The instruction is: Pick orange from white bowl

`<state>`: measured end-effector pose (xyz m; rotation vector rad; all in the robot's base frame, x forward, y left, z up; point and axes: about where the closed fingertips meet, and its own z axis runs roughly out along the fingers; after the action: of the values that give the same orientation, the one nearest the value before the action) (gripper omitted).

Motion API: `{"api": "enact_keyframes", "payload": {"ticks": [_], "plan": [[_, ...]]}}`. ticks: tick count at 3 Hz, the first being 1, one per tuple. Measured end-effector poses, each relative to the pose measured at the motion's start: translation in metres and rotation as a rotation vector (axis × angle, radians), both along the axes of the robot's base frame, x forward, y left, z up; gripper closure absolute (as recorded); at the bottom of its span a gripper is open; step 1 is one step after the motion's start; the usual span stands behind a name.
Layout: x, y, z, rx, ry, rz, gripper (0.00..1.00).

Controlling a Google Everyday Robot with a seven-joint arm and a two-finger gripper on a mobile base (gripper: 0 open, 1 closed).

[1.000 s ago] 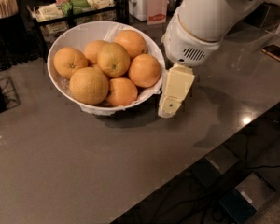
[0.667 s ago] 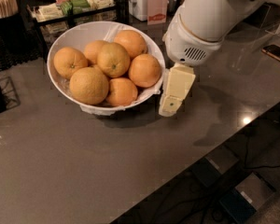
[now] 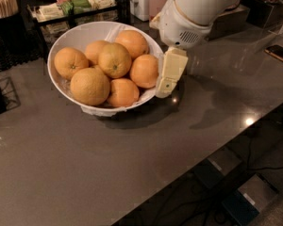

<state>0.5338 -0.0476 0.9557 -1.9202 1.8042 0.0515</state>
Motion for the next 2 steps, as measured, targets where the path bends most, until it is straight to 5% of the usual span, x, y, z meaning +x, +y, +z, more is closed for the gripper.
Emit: {"api": "enact_keyframes", "payload": {"ticks": [2], "plan": [[0.036, 0.019, 0.008, 0.099, -0.026, 0.116, 0.0]]}}
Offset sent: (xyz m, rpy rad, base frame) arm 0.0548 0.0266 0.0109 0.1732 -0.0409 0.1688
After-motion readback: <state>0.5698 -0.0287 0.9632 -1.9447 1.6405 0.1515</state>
